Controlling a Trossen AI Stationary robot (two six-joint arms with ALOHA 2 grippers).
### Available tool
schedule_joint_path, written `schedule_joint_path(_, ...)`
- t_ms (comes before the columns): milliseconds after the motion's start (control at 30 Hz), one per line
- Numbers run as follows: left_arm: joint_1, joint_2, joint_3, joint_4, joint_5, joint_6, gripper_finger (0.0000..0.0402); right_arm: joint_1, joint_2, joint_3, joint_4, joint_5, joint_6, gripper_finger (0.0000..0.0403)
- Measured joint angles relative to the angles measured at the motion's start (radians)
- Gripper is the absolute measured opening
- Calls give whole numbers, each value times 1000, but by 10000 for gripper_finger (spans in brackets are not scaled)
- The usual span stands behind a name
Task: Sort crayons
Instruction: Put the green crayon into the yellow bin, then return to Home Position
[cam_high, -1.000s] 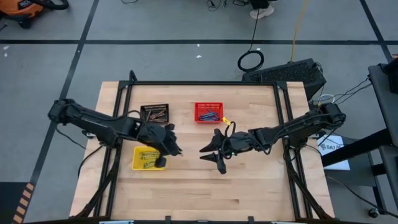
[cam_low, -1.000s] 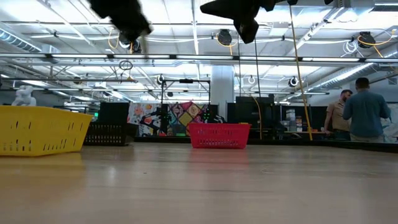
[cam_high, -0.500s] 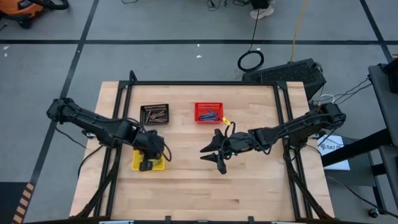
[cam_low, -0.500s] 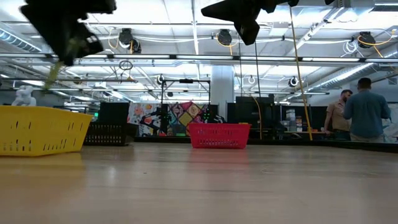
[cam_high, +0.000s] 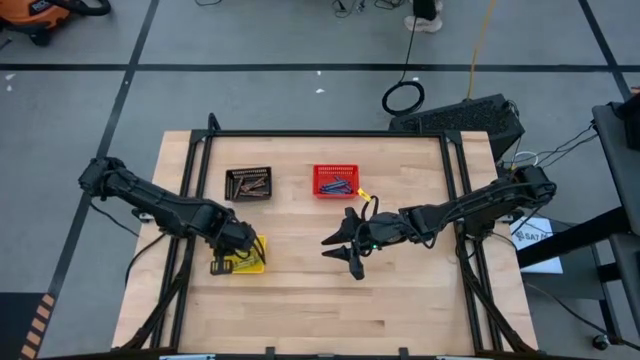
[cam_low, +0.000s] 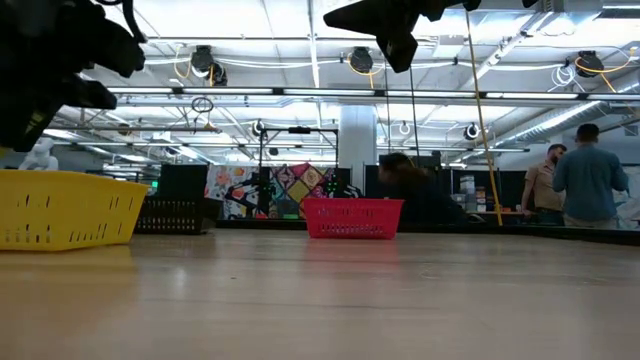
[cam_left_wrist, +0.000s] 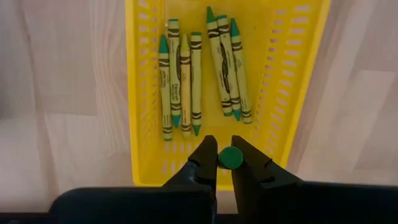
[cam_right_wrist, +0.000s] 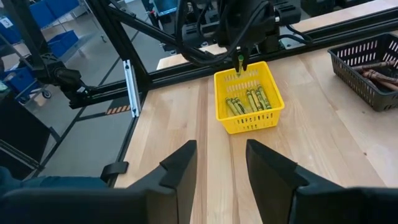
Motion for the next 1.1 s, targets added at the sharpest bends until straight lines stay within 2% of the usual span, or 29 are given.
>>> schedule_joint_path(333,0,12,0,65,-13,1,75,0,0,0,0,0,2,125)
schedule_joint_path(633,1,12,0,79,-45,-17,81,2,0,0,-26,-3,48,125)
schedule_joint_path(767,-29,-7,0,88,-181,-50,82,3,1,0,-156,-5,80,125)
schedule_joint_path(933,-119,-104,0,193,-395,-21,82,-2,-46,-1,-390,-45,256,125)
schedule_joint_path(1100,-222,-272,0,239,-567,-23,82,21,-140,-2,-449,21,119,125)
